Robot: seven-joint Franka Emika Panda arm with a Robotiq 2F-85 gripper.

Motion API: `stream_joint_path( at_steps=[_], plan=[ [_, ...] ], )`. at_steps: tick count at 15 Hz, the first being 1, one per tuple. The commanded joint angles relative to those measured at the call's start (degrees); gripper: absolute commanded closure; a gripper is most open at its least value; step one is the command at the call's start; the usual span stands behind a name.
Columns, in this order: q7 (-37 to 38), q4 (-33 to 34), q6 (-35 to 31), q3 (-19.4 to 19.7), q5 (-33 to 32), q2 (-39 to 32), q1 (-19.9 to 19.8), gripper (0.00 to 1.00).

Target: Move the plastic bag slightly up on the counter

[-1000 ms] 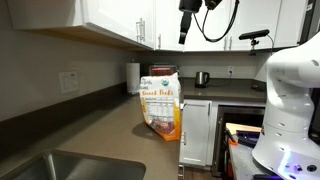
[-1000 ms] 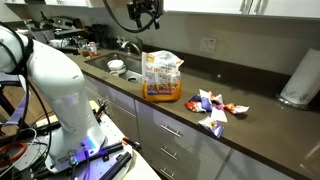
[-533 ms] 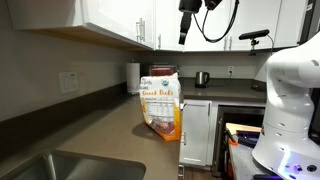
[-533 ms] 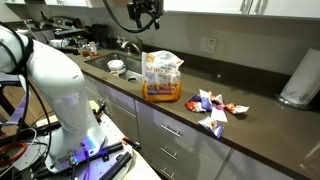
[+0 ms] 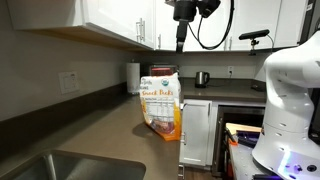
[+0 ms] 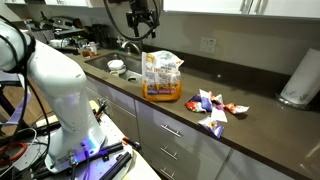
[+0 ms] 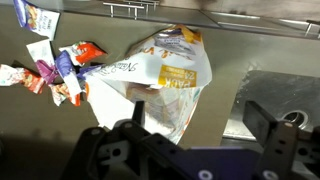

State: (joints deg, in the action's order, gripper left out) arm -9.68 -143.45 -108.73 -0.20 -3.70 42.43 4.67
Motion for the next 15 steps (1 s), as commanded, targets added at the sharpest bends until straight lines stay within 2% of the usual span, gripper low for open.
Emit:
stream_joint_path(
  at_steps=[1,6,7,8,9,10,13,15],
  plan=[
    [0.7,-1.1,-2.0,-0.2,2.9,-3.0,1.6,0.0],
    [0.3,-3.6,-3.8,-1.0,7.0,-5.8,3.7,0.0],
    [0.1,-4.0,-4.3,-1.2,7.6,-6.1,4.0,0.07],
    [0.1,-4.5,-5.0,-1.5,7.6,-6.5,4.2,0.22],
    [0.0,-4.8,-5.5,-1.6,7.7,-6.8,4.4,0.2],
    [-0.3,-5.2,-6.2,-1.9,7.0,-7.1,4.4,0.1],
    [-0.8,-5.1,-8.1,-2.6,5.5,-7.7,4.4,0.0],
    [-1.0,-4.4,-8.1,-2.8,5.4,-8.1,4.5,0.0]
  ],
)
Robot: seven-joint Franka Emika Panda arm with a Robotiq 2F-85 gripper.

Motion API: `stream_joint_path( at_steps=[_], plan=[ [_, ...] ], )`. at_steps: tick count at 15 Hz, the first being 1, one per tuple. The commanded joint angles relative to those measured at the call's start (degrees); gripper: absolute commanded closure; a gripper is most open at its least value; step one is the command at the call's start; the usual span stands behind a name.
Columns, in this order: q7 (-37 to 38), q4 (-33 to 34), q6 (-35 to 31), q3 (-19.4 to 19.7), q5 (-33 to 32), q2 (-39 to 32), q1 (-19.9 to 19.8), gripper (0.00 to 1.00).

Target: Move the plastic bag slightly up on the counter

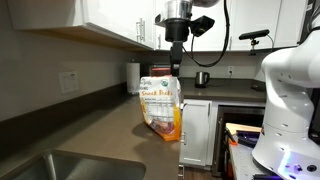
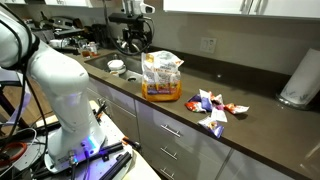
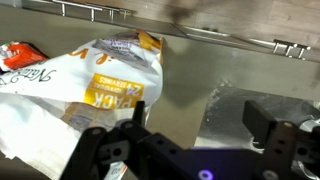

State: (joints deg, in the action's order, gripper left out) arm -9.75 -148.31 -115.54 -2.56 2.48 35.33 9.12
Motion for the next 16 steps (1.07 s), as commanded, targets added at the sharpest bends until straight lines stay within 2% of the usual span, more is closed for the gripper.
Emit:
stream_joint_path(
  at_steps=[1,4,7,8,9,10,16],
  plan=[
    [-1.0,1.1,-0.8,-0.5,-1.1,-1.2,0.0,0.0],
    [-1.0,1.6,-1.2,-0.8,-2.5,-1.4,-0.2,0.0],
    [-2.2,0.0,-4.3,-0.8,-3.9,-2.6,0.1,0.01],
    [-2.3,-0.4,-5.4,-0.8,-4.2,-3.1,0.1,0.19],
    [-2.6,-0.8,-6.4,-0.6,-4.1,-3.9,0.2,0.26],
    [-2.8,-1.1,-7.4,-0.5,-4.0,-4.6,0.1,0.27],
    [-2.7,-1.0,-10.3,-0.6,-4.2,-8.5,-0.2,0.67]
  ],
)
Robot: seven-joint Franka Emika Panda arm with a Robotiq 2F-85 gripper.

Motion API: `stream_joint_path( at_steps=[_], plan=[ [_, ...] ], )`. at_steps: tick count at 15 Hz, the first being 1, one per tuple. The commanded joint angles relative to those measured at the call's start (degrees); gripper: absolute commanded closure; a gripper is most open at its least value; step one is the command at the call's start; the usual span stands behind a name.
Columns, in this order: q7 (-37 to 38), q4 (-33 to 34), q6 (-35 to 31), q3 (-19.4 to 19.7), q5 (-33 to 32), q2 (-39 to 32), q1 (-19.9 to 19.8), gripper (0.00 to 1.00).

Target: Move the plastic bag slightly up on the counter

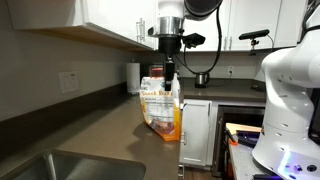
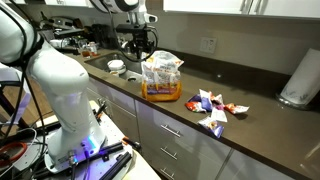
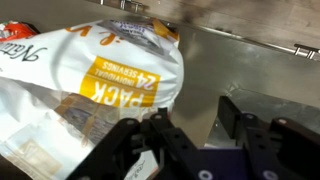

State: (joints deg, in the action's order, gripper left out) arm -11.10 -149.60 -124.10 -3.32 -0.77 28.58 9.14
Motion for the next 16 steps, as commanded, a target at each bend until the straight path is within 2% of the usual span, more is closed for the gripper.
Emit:
stream_joint_path(
  at_steps=[1,4,6,8,11,16],
  plan=[
    [-1.2,0.6,-1.7,0.2,-0.9,-2.1,-0.3,0.73],
    [-0.9,1.6,-2.2,0.3,-0.5,-2.9,-0.3,0.93],
    [-0.9,2.5,-3.3,0.4,-0.2,-3.9,-0.3,0.98],
    [-0.6,3.4,-5.1,0.3,0.2,-4.9,-0.1,1.0],
    [0.2,5.3,-7.9,-0.1,1.0,-7.7,0.2,0.95],
    [1.7,8.4,-11.3,-1.0,1.4,-12.0,0.0,0.96]
  ],
)
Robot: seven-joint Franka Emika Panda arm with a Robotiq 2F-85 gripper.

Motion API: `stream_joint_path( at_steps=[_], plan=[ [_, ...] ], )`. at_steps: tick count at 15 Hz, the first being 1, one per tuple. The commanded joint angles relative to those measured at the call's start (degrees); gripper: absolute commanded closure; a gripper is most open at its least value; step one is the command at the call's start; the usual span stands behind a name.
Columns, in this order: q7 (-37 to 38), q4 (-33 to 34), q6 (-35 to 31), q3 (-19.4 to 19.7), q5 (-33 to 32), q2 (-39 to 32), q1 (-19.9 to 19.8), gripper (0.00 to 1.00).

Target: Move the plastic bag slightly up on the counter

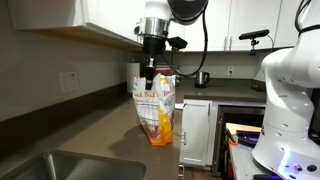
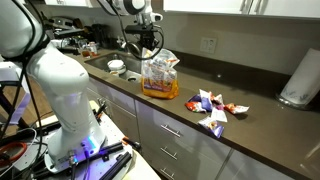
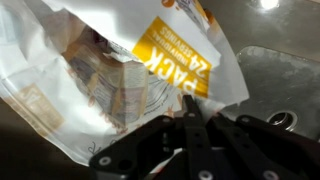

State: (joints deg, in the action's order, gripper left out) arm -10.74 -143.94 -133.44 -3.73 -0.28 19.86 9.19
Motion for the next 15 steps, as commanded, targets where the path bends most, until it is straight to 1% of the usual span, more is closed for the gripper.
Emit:
stream_joint_path(
  at_steps=[1,6,12,14,15],
  plan=[
    [1.8,3.4,-2.5,-0.7,1.1,-4.0,-0.1,0.96],
    [4.7,5.7,-4.8,-1.3,1.5,-6.5,-0.5,0.96],
    [8.1,6.7,-7.7,-1.6,1.2,-7.8,-0.8,0.96],
    [8.9,6.7,-7.5,-1.7,0.9,-7.8,-0.9,0.96],
    [9.5,6.8,-6.6,-1.9,0.1,-7.4,-1.2,0.71]
  ],
)
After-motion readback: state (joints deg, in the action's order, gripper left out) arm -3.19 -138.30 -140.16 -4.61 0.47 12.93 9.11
